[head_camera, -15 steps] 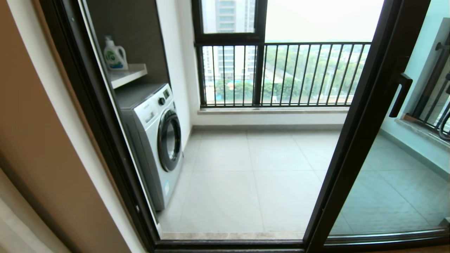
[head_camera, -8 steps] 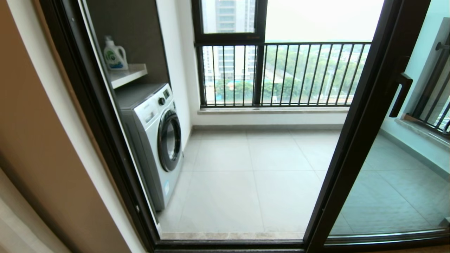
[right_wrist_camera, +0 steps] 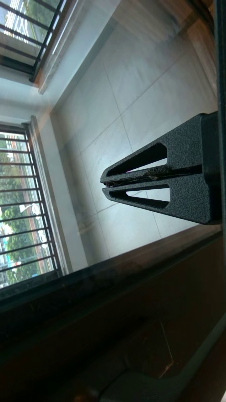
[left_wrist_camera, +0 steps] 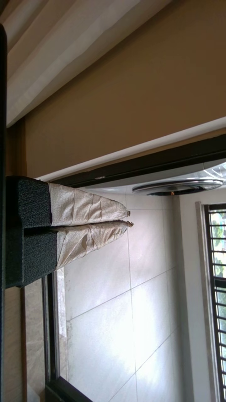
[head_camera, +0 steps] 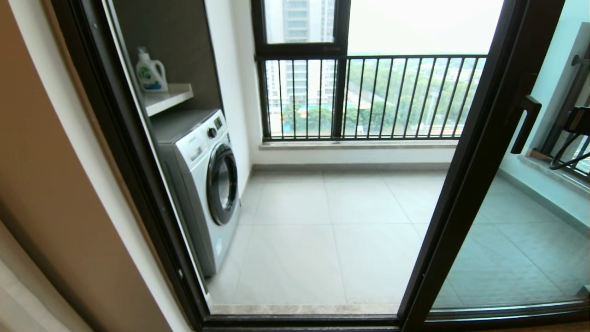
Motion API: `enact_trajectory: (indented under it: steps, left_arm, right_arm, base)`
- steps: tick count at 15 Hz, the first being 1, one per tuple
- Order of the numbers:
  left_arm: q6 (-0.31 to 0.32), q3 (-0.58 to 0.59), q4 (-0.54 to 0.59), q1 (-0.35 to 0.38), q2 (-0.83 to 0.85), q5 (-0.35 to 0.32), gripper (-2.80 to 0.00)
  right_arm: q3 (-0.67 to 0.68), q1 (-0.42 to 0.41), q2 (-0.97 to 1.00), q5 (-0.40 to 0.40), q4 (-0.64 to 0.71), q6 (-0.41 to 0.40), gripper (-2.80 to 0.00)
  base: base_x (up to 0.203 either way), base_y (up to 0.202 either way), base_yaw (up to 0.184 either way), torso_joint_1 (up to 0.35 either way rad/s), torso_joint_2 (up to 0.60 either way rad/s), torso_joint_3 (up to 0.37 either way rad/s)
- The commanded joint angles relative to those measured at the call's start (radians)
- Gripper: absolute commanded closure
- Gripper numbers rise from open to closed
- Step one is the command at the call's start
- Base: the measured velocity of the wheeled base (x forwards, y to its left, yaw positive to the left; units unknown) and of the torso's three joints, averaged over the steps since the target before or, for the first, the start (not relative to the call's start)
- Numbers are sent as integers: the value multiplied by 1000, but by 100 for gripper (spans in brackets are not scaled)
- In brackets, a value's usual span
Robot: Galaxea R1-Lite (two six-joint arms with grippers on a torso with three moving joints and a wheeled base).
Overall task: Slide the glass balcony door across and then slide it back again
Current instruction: Close the slid door
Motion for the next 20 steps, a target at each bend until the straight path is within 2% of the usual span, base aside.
enact_trajectory:
  steps: [1, 9, 20]
  left_arm:
    - [0, 0, 0, 0, 1, 0, 0]
    - [2, 0, 0, 1, 1, 0, 0]
    - [0, 0, 0, 1, 1, 0, 0]
  right_arm:
    - [-10, 38, 30, 0, -4, 0, 0]
    - [-41, 154, 38, -64, -4, 0, 0]
    - [-36, 182, 31, -95, -19, -23, 0]
  base:
    - [0, 0, 0, 0, 0, 0]
    - [0, 0, 0, 0, 0, 0]
    - [0, 0, 0, 0, 0, 0]
